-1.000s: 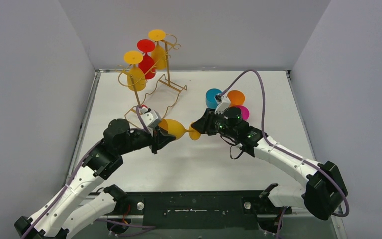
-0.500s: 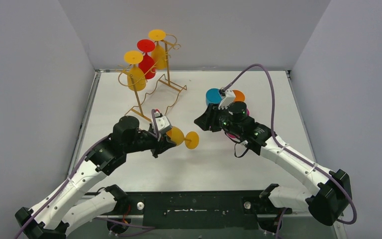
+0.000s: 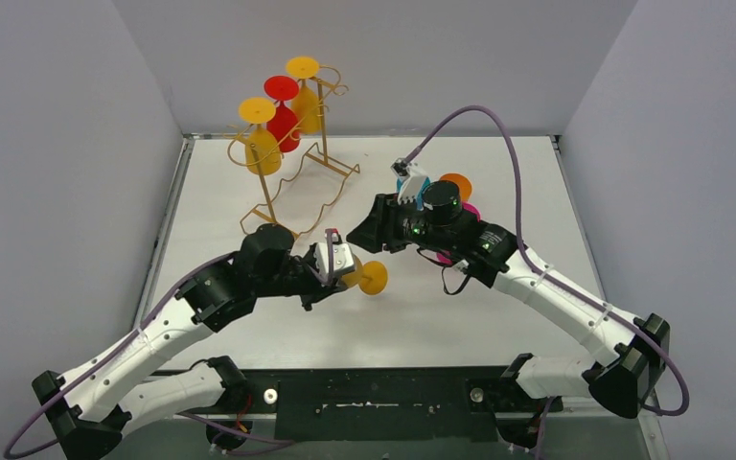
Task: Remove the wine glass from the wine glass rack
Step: Place the wine glass at the center of the board.
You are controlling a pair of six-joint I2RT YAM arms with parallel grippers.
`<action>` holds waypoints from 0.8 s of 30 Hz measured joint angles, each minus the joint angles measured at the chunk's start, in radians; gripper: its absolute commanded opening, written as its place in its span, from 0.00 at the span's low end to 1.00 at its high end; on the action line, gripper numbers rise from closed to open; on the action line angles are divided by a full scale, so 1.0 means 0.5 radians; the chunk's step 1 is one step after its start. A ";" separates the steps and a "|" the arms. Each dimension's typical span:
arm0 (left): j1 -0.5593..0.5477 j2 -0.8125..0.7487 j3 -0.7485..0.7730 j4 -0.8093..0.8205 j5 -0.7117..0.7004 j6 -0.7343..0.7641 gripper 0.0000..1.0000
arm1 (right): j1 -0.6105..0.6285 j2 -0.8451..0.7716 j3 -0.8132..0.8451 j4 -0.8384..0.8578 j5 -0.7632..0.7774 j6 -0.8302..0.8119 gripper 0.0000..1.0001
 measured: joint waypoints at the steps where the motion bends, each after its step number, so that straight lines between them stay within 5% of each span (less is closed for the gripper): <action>1: -0.007 0.016 0.017 -0.013 -0.008 0.018 0.00 | 0.011 0.011 0.001 -0.018 -0.012 0.001 0.48; 12: -0.026 0.168 0.140 -0.209 -0.032 0.153 0.00 | 0.079 0.109 0.068 -0.174 -0.058 -0.024 0.52; 24: -0.033 0.267 0.237 -0.349 -0.037 0.238 0.00 | 0.133 0.227 0.156 -0.307 -0.091 -0.114 0.36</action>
